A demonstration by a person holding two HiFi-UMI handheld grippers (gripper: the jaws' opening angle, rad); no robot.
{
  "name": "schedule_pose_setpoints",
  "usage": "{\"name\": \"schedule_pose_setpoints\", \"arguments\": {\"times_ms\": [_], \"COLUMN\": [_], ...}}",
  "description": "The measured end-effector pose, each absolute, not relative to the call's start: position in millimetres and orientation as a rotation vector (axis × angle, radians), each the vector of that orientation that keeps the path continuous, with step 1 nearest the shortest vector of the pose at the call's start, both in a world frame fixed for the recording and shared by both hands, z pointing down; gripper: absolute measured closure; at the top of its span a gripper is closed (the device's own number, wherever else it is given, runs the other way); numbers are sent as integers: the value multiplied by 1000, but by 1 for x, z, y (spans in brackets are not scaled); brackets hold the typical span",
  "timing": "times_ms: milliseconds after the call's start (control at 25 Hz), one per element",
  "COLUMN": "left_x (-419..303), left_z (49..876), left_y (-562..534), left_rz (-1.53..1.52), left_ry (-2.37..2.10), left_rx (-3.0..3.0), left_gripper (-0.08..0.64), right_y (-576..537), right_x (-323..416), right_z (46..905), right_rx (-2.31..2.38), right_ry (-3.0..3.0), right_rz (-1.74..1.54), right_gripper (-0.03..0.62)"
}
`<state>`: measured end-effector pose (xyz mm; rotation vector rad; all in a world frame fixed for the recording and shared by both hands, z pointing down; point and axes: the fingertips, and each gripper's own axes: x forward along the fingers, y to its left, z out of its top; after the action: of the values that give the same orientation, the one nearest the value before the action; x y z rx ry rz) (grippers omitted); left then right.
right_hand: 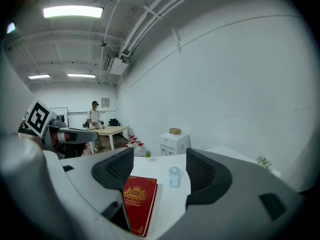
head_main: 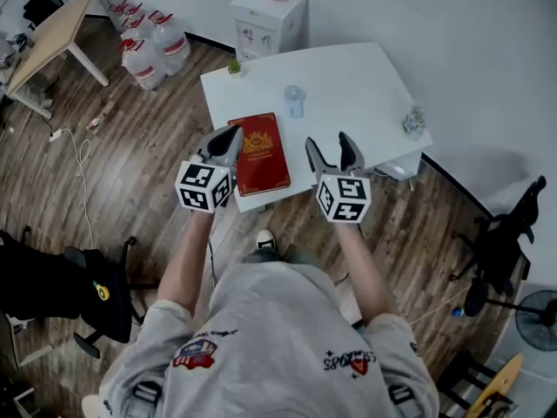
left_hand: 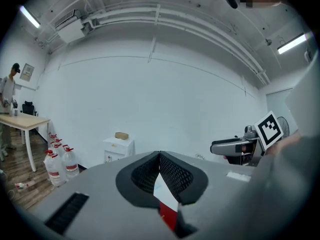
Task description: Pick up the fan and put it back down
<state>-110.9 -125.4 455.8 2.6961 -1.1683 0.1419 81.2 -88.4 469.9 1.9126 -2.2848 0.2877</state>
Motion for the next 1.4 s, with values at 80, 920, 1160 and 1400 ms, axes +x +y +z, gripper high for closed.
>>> {"name": "schedule_pose_setpoints", "arguments": {"times_ms": [80, 920, 1160, 1400], "left_x": [-110, -115, -113, -123], "left_z": [457, 467, 476, 487], "left_y": [-136, -258, -275, -279], "left_rz": [143, 192, 212, 233], "left_ry": [-1171, -1460, -1531, -1598], "left_rx": [2690, 2520, 2454, 2384], "left_gripper": [555, 555, 555, 555], "right_y": [-104, -296, -329, -348], "right_x": [79, 67, 70, 72], "right_z": [475, 520, 561, 616], "right_rx": [1895, 1604, 1511, 1410], "right_ry": [-2288, -2421, -2420, -2329], "right_rz": [307, 389, 500, 559], "right_gripper": [275, 264, 270, 267]}}
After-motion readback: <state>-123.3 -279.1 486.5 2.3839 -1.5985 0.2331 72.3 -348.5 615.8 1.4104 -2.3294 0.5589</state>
